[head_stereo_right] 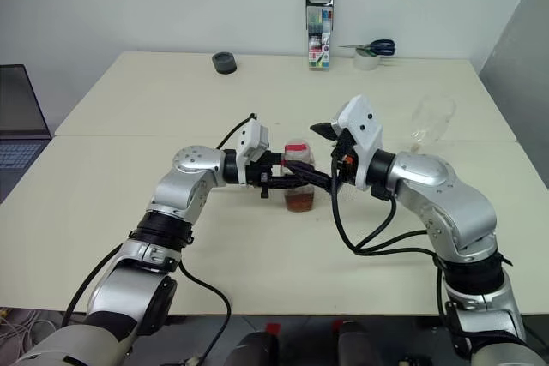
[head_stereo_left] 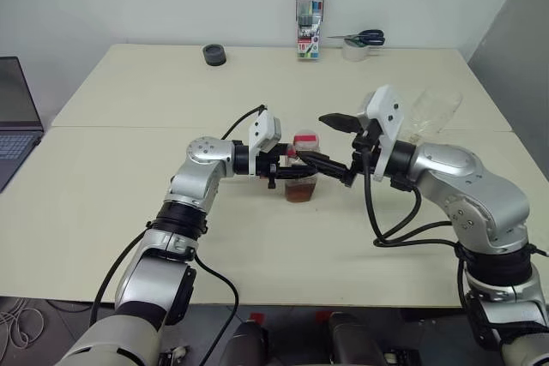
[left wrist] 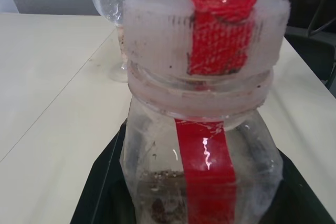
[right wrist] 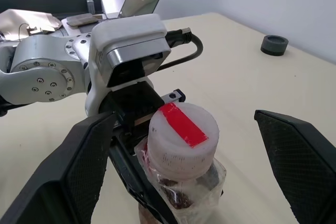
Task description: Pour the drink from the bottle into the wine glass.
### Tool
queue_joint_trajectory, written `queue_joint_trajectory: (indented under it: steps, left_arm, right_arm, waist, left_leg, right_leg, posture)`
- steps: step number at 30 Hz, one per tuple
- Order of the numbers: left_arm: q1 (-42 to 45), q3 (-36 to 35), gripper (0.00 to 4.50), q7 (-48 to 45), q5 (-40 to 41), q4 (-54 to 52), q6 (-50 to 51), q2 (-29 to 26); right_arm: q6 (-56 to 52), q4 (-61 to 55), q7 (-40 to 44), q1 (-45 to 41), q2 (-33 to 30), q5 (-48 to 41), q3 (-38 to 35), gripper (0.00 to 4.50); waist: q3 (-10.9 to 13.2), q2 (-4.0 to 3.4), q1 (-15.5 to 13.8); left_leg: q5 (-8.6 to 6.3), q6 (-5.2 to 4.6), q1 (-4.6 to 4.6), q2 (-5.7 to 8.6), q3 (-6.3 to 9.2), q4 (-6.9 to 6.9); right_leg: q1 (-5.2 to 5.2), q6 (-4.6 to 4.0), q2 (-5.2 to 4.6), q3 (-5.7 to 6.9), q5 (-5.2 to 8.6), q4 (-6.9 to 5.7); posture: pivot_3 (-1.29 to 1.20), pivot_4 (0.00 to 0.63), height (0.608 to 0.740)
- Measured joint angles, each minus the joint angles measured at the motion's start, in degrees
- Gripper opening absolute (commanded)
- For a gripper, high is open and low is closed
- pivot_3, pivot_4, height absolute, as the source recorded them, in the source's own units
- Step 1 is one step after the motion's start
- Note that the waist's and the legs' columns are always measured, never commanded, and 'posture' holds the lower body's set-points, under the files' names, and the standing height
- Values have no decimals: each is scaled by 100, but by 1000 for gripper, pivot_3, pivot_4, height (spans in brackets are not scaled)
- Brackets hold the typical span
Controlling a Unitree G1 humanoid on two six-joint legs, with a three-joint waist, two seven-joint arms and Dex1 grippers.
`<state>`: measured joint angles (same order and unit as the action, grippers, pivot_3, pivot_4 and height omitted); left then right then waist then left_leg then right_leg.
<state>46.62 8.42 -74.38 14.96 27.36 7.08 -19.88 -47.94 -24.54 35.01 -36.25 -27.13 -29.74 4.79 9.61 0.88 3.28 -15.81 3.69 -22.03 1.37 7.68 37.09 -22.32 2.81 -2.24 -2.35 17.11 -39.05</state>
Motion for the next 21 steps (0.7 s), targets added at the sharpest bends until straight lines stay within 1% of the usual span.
queue_joint_trajectory:
  steps: [9,11,13,14,15,18,19,21]
  left_arm:
    - [-60,11,1779,1,-1,-33,-9,2]
    - [-93,10,1779,6,0,-74,-12,1]
    - [-102,11,1779,7,-1,-94,-12,1]
    - [-103,11,1779,7,-1,-97,-12,1]
    - [-104,11,1779,14,-1,-98,-12,2]
    - [-105,11,1779,33,-2,-98,-12,3]
    - [-105,11,1779,36,-2,-104,-17,7]
    - [-105,11,1779,49,-1,-134,-35,16]
  right_arm:
    - [-21,367,31,-146,76,63,228,4500]
    - [-21,418,46,-152,81,88,249,4116]
    - [-19,461,47,-152,94,116,277,3600]
    - [-17,463,48,-152,94,145,284,3134]
    - [-16,462,60,-152,93,146,285,2906]
    - [-9,441,117,-151,91,145,324,1922]
    - [-1,425,118,-147,79,148,324,1853]
    - [32,364,119,-130,40,169,326,1853]
  waist:
    - [0,0,1]
    - [0,0,1]
    - [0,0,1]
    - [0,0,1]
    - [0,0,1]
    - [0,0,1]
    - [0,0,1]
    - [0,0,0]
  left_leg:
    - [0,0,0,0,0,0]
    - [0,0,0,0,1,0]
    - [0,0,0,0,1,1]
    - [0,0,0,0,1,1]
    - [0,0,0,0,1,0]
    - [0,0,0,-1,1,1]
    - [0,0,0,0,1,1]
    - [0,0,0,0,2,1]
  right_leg:
    - [0,0,0,1,0,0]
    - [0,0,0,0,0,0]
    - [0,0,0,0,0,0]
    - [0,0,0,0,0,0]
    - [0,0,0,0,0,0]
    - [0,0,0,0,0,0]
    - [0,0,0,0,0,0]
    - [0,0,-1,0,0,0]
  posture:
    - [0,150,740]
    - [0,150,740]
    - [0,150,740]
    - [0,150,740]
    - [0,150,740]
    - [0,150,740]
    - [0,150,740]
    - [0,150,740]
